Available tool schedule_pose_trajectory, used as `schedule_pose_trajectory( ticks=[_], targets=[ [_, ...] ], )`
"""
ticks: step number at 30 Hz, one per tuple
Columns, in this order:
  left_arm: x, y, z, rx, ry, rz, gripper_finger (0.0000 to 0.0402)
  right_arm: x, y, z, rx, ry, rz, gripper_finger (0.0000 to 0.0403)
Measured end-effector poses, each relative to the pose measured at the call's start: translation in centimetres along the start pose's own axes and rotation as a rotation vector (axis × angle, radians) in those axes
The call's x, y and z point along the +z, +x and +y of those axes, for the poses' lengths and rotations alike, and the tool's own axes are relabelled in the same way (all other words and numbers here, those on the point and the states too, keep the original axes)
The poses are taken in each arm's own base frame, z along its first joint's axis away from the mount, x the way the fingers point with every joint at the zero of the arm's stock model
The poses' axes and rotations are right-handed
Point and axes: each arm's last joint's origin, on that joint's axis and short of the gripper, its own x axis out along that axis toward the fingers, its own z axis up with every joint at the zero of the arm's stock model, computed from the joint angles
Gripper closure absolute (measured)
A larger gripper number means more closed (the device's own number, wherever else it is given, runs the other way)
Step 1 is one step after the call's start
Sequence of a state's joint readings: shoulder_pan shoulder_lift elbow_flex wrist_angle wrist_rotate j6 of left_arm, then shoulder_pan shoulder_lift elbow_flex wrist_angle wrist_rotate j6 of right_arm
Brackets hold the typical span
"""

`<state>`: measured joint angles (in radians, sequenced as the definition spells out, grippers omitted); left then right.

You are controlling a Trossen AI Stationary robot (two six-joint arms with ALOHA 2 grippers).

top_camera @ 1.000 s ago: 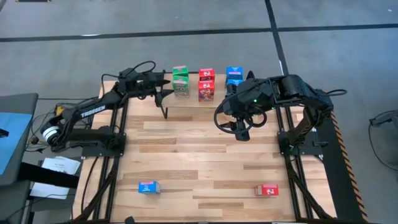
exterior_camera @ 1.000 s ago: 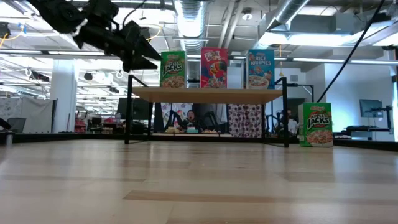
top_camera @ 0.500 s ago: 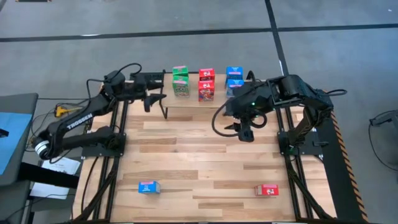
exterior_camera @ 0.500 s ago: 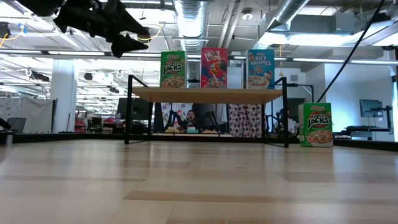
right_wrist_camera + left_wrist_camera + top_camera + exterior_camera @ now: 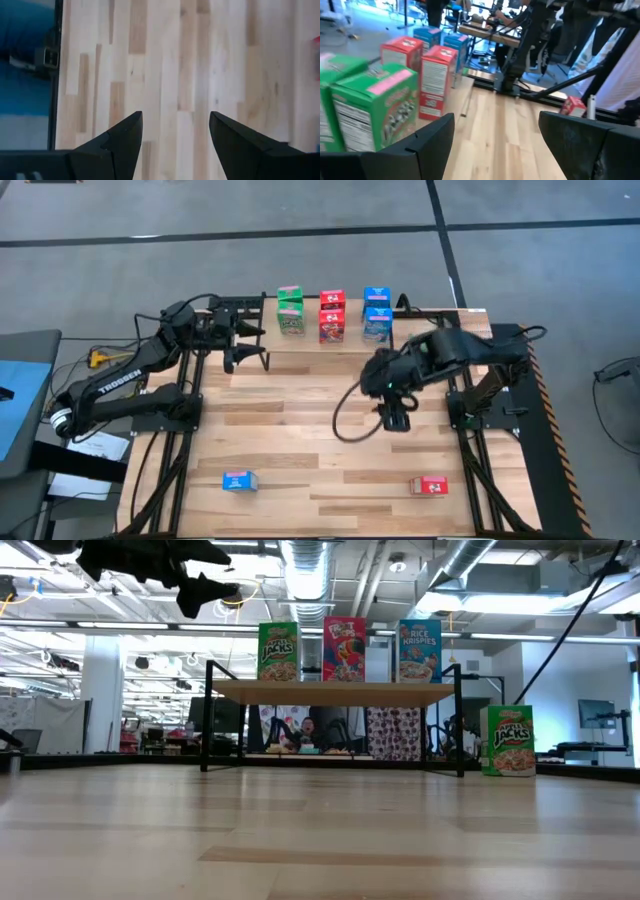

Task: Stack cereal on shelf
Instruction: Put the red cereal box on the shelf aligned with the other red cereal boxes

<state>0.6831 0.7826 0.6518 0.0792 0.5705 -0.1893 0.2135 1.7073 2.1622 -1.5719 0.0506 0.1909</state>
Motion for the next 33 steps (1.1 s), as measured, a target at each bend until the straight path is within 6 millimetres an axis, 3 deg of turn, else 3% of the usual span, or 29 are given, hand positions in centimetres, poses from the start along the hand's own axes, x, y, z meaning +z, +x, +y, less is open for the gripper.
schedule_pose_trajectory(
  ticks=[7,19,33],
  targets=[
    [-0.6,0.4,-0.7,-0.041,-0.04,0.052,0.0123,-1.1,3.2,1.8,-0.009,0.031,0.134,0.0147],
    [-0.9,0.6,-1.3,-0.071,-0.047,0.08,0.0123,-3.7,6.4,5.4,0.023,0.103,0.314,0.0147],
    [-0.9,0.7,-1.3,-0.056,-0.045,0.077,0.0123,-6.6,6.8,10.2,0.066,0.202,0.434,0.0147]
  ],
)
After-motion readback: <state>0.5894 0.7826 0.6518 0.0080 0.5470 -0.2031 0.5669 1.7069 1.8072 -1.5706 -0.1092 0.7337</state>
